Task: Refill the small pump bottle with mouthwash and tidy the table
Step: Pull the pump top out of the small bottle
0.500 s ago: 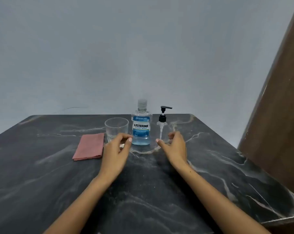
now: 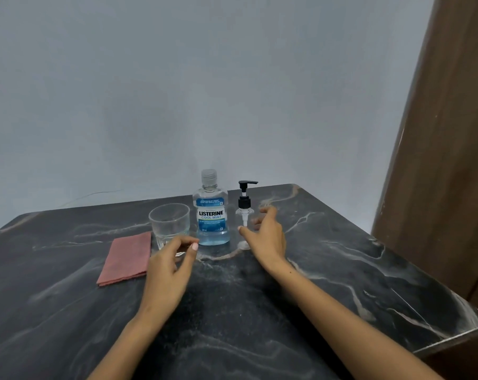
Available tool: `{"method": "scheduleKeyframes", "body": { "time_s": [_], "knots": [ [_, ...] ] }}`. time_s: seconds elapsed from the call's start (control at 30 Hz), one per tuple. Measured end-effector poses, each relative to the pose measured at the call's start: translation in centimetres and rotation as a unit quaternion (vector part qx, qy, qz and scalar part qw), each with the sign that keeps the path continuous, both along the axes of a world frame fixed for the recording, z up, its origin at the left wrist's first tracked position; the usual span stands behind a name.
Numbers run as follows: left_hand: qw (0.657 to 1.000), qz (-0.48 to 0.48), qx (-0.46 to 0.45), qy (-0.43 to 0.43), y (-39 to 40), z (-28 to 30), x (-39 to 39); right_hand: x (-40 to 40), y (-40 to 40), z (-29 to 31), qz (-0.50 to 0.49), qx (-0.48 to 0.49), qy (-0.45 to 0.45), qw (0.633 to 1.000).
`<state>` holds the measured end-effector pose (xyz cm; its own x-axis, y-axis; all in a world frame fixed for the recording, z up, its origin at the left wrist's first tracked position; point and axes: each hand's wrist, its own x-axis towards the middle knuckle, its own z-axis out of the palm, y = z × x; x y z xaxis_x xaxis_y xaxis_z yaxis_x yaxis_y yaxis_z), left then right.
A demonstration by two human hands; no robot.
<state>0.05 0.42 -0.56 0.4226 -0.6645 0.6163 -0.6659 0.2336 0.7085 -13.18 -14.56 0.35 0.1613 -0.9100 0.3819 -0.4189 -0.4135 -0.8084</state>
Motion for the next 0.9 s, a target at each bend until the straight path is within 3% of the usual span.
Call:
{"method": "scheduleKeyframes", "body": {
  "time_s": [0.17,0.3,0.4,0.5,0.57,0.67,0.9],
  "knots": [
    [1.000,-0.002,0.004,0.029,0.3,0.2,0.1,-0.4,1.9,0.9,0.060,0.080,-0.095,0.990],
    [0.988,-0.034,-0.016,0.152,0.8,1.4,0.7,-0.7,4.0,2.7,0.203,0.148,-0.213,0.944],
    [0.966,-0.097,-0.010,0.241,1.1,2.2,1.1,-1.0,4.9,3.8,0.347,0.144,-0.184,0.908],
    [0.941,-0.185,-0.008,0.284,1.3,2.8,1.0,-1.0,5.8,4.0,0.457,0.170,-0.097,0.868],
    [0.927,-0.232,0.000,0.296,1.4,3.0,0.7,-0.7,6.4,3.6,0.485,0.179,-0.042,0.855],
    [0.911,-0.259,0.015,0.321,1.5,3.0,0.4,-0.2,6.7,2.9,0.506,0.225,-0.033,0.832],
    [0.914,-0.198,-0.018,0.354,1.6,3.0,0.5,0.2,6.9,2.6,0.548,0.248,-0.045,0.798]
  ]
}}
